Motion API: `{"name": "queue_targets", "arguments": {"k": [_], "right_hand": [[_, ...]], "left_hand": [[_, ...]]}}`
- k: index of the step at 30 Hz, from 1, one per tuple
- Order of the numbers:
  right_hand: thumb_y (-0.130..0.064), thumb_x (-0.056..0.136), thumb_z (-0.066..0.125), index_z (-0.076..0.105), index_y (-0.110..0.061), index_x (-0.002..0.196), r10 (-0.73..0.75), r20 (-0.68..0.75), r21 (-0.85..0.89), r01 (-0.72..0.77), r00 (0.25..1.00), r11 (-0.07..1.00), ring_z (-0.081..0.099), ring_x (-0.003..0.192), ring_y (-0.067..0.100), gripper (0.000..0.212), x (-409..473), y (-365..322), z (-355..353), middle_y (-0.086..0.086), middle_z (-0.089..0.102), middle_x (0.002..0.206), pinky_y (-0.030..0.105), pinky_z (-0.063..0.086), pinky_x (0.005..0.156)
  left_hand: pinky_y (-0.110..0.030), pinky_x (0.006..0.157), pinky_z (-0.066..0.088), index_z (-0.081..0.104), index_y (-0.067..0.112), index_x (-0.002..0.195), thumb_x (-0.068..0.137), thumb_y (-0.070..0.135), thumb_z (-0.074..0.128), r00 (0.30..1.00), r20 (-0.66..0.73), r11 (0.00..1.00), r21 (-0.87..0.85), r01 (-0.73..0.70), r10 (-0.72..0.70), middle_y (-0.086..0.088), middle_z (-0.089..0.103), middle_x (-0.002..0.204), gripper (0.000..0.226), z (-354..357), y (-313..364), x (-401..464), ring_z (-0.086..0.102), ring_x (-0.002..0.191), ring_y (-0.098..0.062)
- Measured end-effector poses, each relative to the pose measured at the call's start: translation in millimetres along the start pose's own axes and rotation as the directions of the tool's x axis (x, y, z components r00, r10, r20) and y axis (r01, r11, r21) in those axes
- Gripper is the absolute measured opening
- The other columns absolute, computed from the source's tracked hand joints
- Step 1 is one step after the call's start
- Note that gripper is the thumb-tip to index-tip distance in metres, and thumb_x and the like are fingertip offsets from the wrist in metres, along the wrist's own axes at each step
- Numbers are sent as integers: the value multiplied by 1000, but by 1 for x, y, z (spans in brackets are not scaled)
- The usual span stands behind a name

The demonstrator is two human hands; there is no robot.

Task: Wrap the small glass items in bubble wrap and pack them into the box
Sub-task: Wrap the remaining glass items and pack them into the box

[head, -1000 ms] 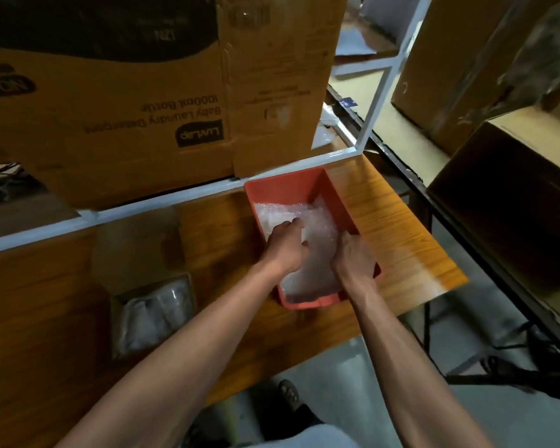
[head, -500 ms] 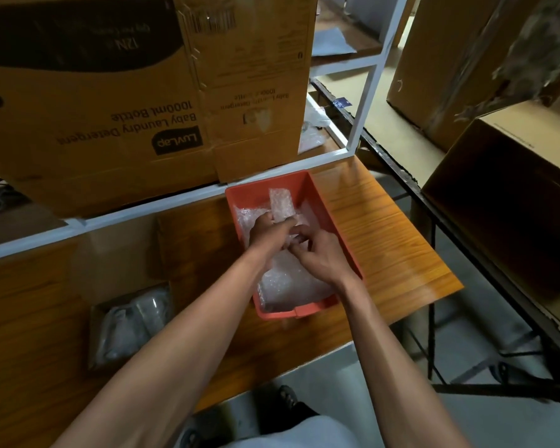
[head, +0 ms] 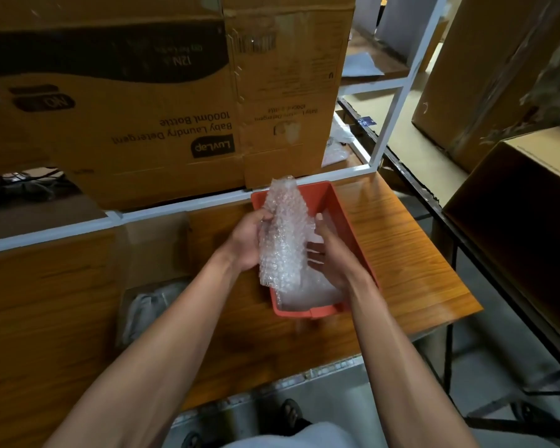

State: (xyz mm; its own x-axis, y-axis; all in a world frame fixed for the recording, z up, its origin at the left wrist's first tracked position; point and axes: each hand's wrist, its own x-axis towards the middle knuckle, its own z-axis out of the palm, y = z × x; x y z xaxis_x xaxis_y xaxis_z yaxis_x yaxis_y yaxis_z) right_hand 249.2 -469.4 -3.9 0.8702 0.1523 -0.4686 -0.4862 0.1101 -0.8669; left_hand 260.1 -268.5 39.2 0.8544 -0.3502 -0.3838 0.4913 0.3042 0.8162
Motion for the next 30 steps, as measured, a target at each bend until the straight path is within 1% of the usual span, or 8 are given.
{"name": "queue_targets", "arguments": {"k": [4, 7, 11, 14, 17, 21, 24, 30], "right_hand": [[-41, 94, 79, 72, -14, 123, -19, 180, 231, -23, 983, 973, 68, 98, 20, 40, -2, -2, 11, 9, 70, 116, 34, 55, 90], [-11, 87, 84, 70, -15, 105, -53, 153, 353, -4, 987, 935, 68, 82, 13, 22, -3, -2, 20, 5, 71, 107, 24, 57, 72], [-15, 78, 91, 55, -3, 139, -68, 20, 216, 62, 997, 974, 71, 98, 25, 72, -4, -4, 34, 13, 72, 128, 29, 59, 72], [-19, 89, 84, 68, -9, 106, -120, 5, 106, 119, 993, 987, 65, 83, 20, 25, -6, -1, 48, 16, 73, 121, 33, 51, 75], [-29, 97, 77, 73, -2, 110, -159, -3, 39, 159, 987, 987, 54, 69, 12, 30, -10, 4, 68, 8, 70, 95, 29, 47, 67], [-29, 106, 64, 66, -11, 86, -202, -5, -38, 202, 979, 979, 44, 57, 8, 26, -19, 13, 95, 2, 57, 74, 21, 37, 54], [-24, 106, 63, 64, -11, 83, -225, 18, -41, 225, 974, 973, 36, 54, 8, 28, -24, 22, 113, -1, 51, 67, 22, 30, 48], [-17, 100, 72, 69, -8, 108, -223, 21, 4, 222, 975, 975, 43, 61, 13, 12, -30, 36, 144, 3, 57, 78, 23, 37, 54]], "left_hand": [[-49, 109, 47, 64, 5, 127, 110, 28, 41, 999, -17, 999, 2, -37, 37, -18, 68, 120, 37, -12, 1, -12, 66, 110, -32], [-49, 106, 52, 60, 3, 136, 110, 29, 43, 995, -90, 996, 74, -43, 49, -23, 68, 130, 40, -27, -1, -21, 67, 119, -38], [-47, 99, 58, 67, 12, 130, 111, 27, 51, 947, -294, 967, 249, -55, 130, -15, 74, 124, 29, -47, -3, -36, 69, 119, -36], [-43, 102, 55, 72, 20, 121, 109, 33, 55, 904, -391, 941, 338, -33, 172, 0, 75, 120, 24, -60, -6, -48, 71, 111, -20], [-46, 107, 53, 73, 23, 117, 107, 39, 59, 883, -426, 938, 343, -44, 197, 0, 73, 129, 23, -75, -8, -59, 68, 116, -20], [-43, 104, 55, 68, 16, 132, 107, 45, 58, 844, -476, 936, 342, -81, 247, 0, 72, 128, 40, -93, -6, -72, 67, 116, -20], [-26, 76, 51, 71, 16, 118, 110, 41, 52, 811, -511, 927, 363, -97, 285, 7, 70, 102, 33, -105, -1, -83, 65, 94, -13], [-21, 74, 45, 60, 31, 124, 114, 36, 42, 787, -510, 901, 415, -128, 347, 12, 61, 94, 21, -134, -1, -105, 56, 85, -1]]}}
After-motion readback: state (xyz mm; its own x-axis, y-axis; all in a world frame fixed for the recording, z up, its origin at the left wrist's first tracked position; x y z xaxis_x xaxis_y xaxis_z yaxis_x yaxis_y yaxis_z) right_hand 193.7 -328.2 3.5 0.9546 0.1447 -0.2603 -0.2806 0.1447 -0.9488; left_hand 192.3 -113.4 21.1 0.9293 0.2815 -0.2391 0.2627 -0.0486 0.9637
